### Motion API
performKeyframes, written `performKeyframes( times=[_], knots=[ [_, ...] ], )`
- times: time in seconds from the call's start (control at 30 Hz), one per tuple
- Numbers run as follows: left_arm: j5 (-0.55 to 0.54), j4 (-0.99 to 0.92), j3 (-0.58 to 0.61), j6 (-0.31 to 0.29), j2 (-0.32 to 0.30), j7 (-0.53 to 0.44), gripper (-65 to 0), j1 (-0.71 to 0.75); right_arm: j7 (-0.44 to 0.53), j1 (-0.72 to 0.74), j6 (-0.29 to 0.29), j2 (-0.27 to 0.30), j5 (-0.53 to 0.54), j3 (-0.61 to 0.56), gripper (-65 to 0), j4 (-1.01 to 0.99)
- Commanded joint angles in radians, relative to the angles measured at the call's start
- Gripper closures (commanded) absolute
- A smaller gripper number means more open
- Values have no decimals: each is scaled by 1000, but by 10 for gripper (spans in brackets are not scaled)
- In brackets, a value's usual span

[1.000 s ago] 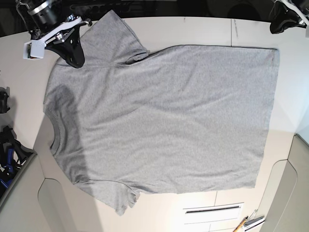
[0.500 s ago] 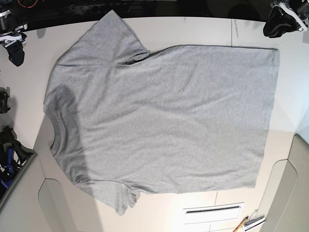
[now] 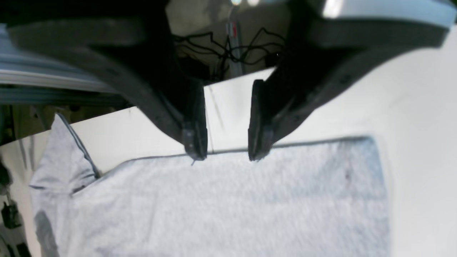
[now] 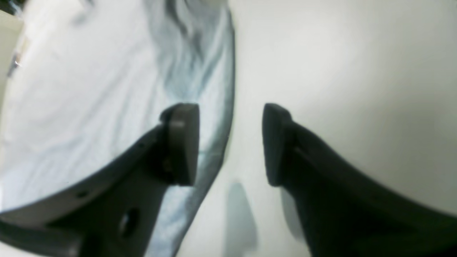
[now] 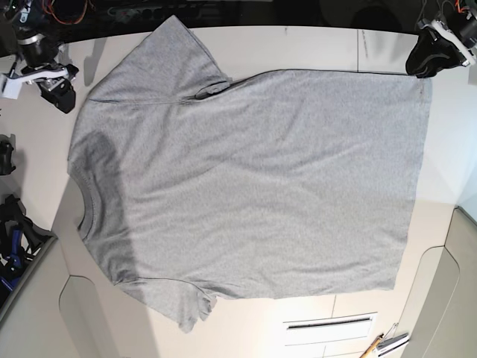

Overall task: Fold the T-shirt properly
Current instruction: 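Lower both grippers and pinch the shirt's shoulder corners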

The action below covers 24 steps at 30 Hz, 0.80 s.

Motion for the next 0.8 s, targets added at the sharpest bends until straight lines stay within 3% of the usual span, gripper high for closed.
performKeyframes(
  times=[0.0, 0.23, 0.43, 0.47, 0.6, 0.77],
  knots=[
    [-26, 10, -10, -10, -12, -11, -228, 7, 18, 9, 0, 8, 2, -15, -306, -7],
    [-34, 9, -10, -10, -11, -1, -228, 6, -8, 54, -2, 2, 1, -137, -306, -132],
    [-35, 10, -10, -10, -11, -2, -228, 6, -8, 54, -1, -36, 5, -150, -299, -130],
    [-35, 10, -10, -10, -11, -2, -228, 6, -8, 54, -1, -35, 5, -150, -263, -130],
    [-36, 10, -10, -10, -11, -5, -229, 1, -8, 54, 0, -31, 3, -147, 0, -130],
    [-36, 9, -10, -10, -11, -12, -229, -63, -8, 54, 29, -31, -11, -147, 0, -130]
  ],
)
